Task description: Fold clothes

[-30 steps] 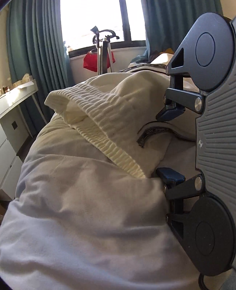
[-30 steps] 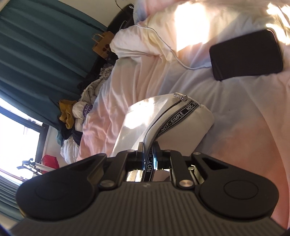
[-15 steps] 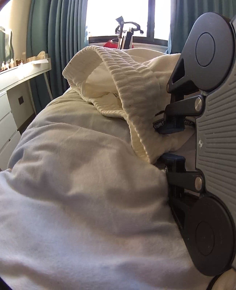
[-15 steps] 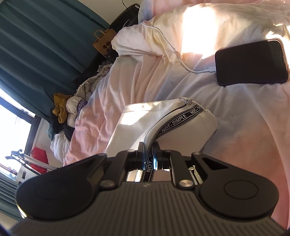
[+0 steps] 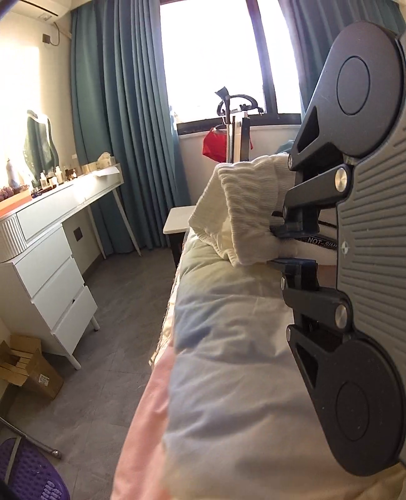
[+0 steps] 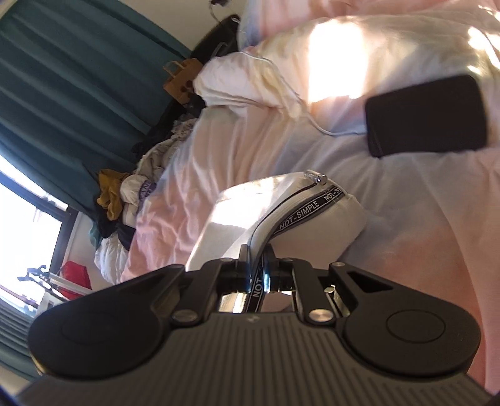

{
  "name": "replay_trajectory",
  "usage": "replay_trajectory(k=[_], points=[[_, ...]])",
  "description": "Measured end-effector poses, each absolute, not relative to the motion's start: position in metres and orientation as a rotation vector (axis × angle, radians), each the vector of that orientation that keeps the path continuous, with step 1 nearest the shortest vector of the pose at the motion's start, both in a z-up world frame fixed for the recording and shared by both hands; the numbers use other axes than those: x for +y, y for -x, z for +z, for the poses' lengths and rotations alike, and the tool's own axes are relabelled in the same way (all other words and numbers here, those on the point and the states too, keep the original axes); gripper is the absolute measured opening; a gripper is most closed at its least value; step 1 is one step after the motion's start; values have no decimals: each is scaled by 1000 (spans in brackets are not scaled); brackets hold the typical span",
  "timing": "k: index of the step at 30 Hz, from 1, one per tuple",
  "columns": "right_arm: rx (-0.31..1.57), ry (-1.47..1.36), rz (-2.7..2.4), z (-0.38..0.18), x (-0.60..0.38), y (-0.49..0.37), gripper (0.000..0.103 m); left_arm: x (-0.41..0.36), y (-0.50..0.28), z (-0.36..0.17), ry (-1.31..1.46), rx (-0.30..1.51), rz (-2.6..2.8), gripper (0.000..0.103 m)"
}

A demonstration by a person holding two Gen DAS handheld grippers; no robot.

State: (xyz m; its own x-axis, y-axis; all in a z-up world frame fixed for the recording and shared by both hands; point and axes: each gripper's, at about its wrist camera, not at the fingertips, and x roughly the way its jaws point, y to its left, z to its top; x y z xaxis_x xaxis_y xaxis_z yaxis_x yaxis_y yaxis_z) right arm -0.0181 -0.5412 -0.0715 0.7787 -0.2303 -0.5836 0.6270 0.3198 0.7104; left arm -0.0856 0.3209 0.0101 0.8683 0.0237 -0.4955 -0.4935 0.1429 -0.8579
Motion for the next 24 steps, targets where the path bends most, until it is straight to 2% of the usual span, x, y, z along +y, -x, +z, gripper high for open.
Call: replay_trajectory(k=[5,8,13,16,18,20,22,24], points=[[460,-1351,-603,-100,-551,47,11,363,140,-21,1436,516,428,13],[453,-1544,-588,-124,-557,69,13,370,139,-46,1464,567,439,13],[390,-1614,-542,-124,-554,77,16,375,141,-50,1506,596,389,17],[332,-1593,-535,-115,-550,85,31,377,151,-39,1501,604,366,31],[327,-1556,-584,-110,-551,89,57,375,154,-37,1477,606,333,60],[345,-1547,-639,-111,-553,89,73,370,156,-33,1462,609,303,71],[377,-1570,-654,-121,-558,84,73,369,153,-35,1467,613,279,80],[396,-1592,-667,-130,-566,76,73,366,146,-39,1481,621,256,80]])
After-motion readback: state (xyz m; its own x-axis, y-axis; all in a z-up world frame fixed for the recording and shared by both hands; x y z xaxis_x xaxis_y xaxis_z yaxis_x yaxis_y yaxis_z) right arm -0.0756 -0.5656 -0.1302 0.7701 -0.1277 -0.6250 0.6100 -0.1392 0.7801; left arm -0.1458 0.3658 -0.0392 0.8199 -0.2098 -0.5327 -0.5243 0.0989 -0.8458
